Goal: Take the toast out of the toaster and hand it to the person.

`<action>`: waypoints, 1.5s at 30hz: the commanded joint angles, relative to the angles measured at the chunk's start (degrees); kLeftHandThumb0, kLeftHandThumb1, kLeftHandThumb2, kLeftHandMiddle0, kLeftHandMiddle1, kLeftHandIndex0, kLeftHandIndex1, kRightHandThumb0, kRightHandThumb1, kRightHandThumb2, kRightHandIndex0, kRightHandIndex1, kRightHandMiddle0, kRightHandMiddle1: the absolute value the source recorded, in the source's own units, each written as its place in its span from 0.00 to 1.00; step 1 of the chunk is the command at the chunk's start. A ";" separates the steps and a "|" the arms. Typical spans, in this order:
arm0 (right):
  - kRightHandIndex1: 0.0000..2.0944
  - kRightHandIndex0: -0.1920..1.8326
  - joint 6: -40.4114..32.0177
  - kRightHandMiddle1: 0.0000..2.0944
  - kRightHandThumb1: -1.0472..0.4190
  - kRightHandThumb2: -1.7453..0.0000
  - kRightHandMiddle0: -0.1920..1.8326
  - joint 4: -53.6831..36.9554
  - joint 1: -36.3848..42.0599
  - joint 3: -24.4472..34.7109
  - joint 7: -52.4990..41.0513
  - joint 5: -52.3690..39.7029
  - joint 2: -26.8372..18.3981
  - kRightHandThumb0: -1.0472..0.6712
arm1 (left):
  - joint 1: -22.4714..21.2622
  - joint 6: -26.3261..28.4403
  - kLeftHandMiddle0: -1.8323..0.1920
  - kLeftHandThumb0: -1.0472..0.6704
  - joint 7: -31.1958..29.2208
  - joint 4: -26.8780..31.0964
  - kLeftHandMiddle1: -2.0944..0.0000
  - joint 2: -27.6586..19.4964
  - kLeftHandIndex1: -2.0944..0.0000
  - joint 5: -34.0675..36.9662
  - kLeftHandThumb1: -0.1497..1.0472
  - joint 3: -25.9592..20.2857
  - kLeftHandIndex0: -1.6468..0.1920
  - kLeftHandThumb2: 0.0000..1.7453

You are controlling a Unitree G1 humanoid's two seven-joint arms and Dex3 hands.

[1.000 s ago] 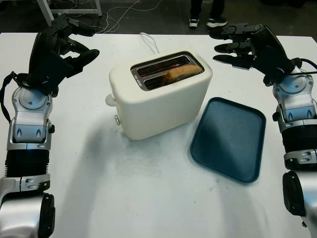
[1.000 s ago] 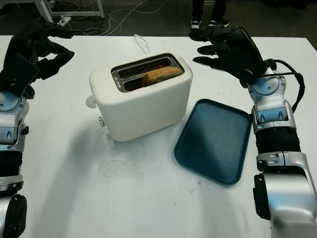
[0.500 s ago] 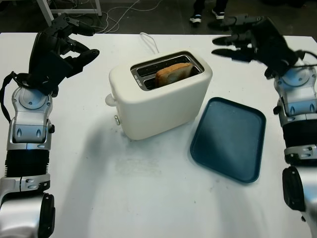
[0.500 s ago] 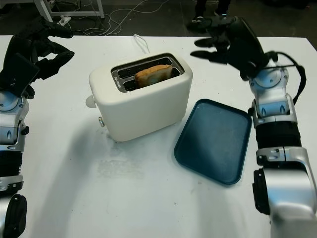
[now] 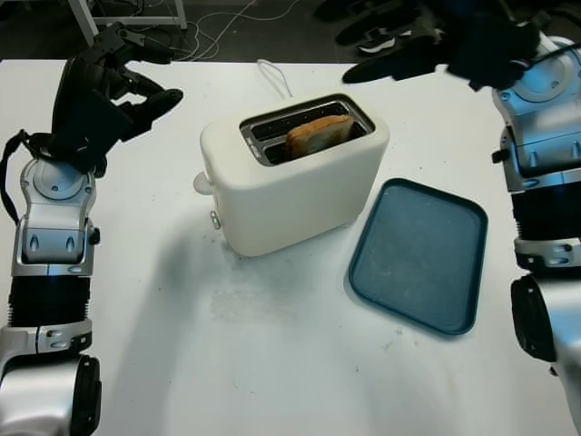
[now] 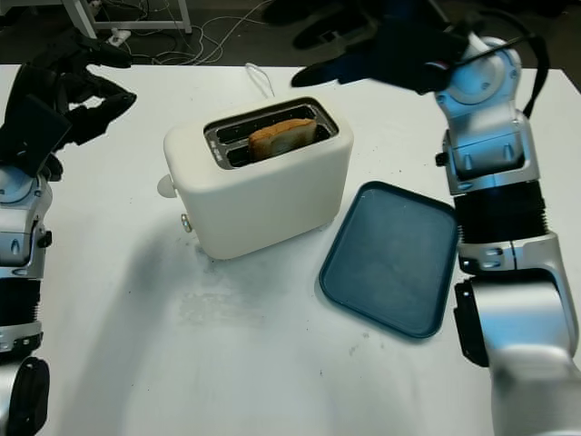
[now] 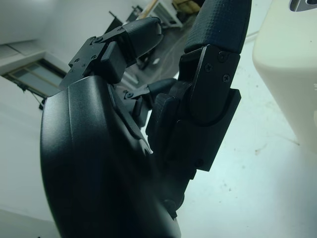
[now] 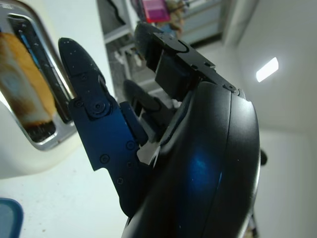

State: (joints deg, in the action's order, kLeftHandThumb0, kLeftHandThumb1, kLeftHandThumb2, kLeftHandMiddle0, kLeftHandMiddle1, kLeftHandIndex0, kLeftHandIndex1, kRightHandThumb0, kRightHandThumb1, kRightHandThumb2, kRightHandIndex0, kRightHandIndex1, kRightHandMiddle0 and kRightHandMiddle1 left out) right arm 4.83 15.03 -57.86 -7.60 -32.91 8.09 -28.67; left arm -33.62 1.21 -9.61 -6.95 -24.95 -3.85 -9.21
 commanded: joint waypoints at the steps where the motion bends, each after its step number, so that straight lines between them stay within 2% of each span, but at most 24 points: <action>1: 0.18 0.56 3.37 0.05 0.31 1.00 0.58 0.00 -0.44 -1.61 -0.03 1.76 0.42 0.28 | 0.66 -0.01 0.71 0.04 0.13 0.74 0.41 -0.24 0.49 0.42 0.89 -0.26 0.69 0.04; 3: 0.22 0.53 4.54 0.05 0.32 1.00 0.58 -0.04 -0.16 -2.93 0.79 4.13 0.27 0.29 | 0.71 0.13 0.71 0.04 0.15 0.83 0.41 -0.21 0.49 0.41 0.89 -0.26 0.69 0.03; 11: 0.26 0.51 13.10 0.05 0.32 1.00 0.58 5.46 -0.23 -5.81 4.93 11.04 0.00 0.35 | 1.21 1.24 0.71 0.05 0.17 1.69 0.41 0.07 0.49 0.73 0.89 -0.38 0.70 0.03; 16: 0.31 0.47 15.01 0.04 0.30 1.00 0.57 7.71 -0.32 -6.61 6.92 14.70 -0.43 0.35 | 1.31 1.64 0.72 0.05 -0.20 1.89 0.41 0.12 0.49 1.00 0.89 -0.27 0.70 0.03; 18: 0.38 0.45 14.77 0.03 0.29 1.00 0.57 8.15 -0.18 -6.78 7.28 15.41 -0.36 0.37 | 1.39 1.94 0.72 0.05 -0.18 2.07 0.41 0.24 0.49 1.00 0.89 -0.19 0.70 0.03; 20: 0.40 0.43 14.82 0.03 0.29 1.00 0.57 8.68 -0.06 -6.88 7.42 15.69 -0.29 0.38 | 1.43 1.60 0.71 0.05 -0.05 1.92 0.41 0.20 0.49 0.68 0.89 -0.06 0.70 0.03; 26: 0.39 0.41 15.33 0.02 0.28 0.99 0.57 9.45 -0.19 -6.99 6.56 15.55 -0.45 0.39 | 1.51 2.09 0.70 0.04 0.16 2.26 0.42 0.18 0.49 0.39 0.89 -0.01 0.70 0.04; 35: 0.35 0.47 15.45 0.02 0.27 1.00 0.59 9.32 0.21 -6.97 6.07 15.32 -0.56 0.40 | 1.46 1.29 0.70 0.04 0.21 1.82 0.42 0.16 0.49 0.40 0.89 -0.06 0.70 0.04; 45: 0.32 0.48 14.46 0.02 0.28 1.00 0.59 8.49 0.69 -7.30 2.05 14.67 -0.65 0.41 | 1.29 2.11 0.71 0.04 0.14 1.97 0.41 0.21 0.49 0.63 0.89 -0.18 0.70 0.03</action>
State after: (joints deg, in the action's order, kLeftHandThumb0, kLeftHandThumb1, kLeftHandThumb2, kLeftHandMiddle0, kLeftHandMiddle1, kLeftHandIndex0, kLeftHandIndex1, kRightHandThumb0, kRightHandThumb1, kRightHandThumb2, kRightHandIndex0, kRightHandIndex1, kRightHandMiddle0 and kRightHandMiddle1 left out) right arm 19.45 24.43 -57.80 -14.39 -29.93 23.32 -29.01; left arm -32.75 2.96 -9.58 -5.29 -24.84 -3.82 -9.23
